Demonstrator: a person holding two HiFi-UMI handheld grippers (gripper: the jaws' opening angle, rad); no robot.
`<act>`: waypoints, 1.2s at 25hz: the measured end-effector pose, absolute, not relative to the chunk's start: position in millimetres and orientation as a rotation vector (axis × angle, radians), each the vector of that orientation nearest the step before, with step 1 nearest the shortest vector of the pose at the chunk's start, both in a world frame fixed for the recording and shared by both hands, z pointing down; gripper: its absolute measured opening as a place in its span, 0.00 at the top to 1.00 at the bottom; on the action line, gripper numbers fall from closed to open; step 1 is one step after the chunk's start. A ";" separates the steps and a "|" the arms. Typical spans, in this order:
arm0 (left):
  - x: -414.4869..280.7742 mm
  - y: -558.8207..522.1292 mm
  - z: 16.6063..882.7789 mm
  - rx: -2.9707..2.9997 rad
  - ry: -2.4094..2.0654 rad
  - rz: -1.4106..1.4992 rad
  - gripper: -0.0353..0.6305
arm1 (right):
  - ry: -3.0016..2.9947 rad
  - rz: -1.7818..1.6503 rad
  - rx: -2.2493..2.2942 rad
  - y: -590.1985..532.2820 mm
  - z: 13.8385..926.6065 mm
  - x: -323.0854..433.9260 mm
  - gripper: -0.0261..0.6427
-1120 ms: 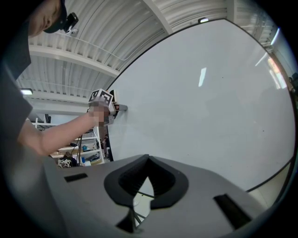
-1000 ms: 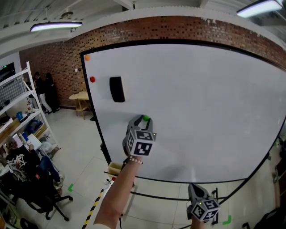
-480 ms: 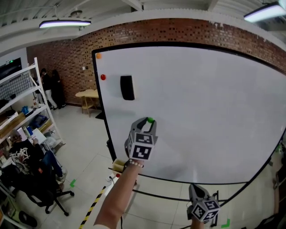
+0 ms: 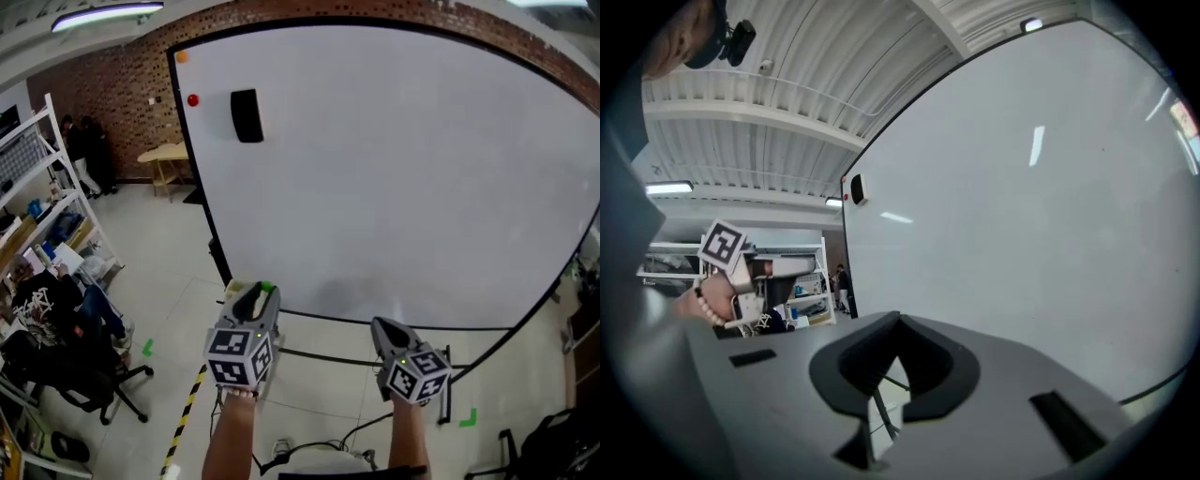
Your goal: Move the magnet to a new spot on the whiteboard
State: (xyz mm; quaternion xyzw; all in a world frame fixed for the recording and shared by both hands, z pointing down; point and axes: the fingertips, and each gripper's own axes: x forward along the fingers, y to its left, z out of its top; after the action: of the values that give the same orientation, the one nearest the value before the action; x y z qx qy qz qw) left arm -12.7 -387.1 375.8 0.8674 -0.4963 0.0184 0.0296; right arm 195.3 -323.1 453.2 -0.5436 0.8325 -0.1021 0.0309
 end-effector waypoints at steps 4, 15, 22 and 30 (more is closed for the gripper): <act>-22.5 -348.6 444.7 2.558 -1.490 0.106 0.76 | 2.603 -0.325 -1.660 -322.5 458.1 185.6 0.94; -18.3 -344.0 480.9 2.535 -1.448 0.115 0.76 | 2.653 -0.298 -1.791 -316.4 466.7 174.6 0.94; -1.6 -361.2 461.9 2.586 -1.410 0.112 0.76 | 2.587 -0.313 -1.857 -315.2 461.7 197.8 0.94; 10.9 -360.8 457.0 2.626 -1.358 0.119 0.76 | 2.572 -0.317 -1.835 -306.6 461.2 195.1 0.94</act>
State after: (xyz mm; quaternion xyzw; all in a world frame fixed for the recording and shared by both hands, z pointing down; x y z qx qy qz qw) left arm 10.9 -360.8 457.0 0.8839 -0.4569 0.0401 0.0913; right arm 195.1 -306.6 461.2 -0.5778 0.8099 -0.0999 -0.0170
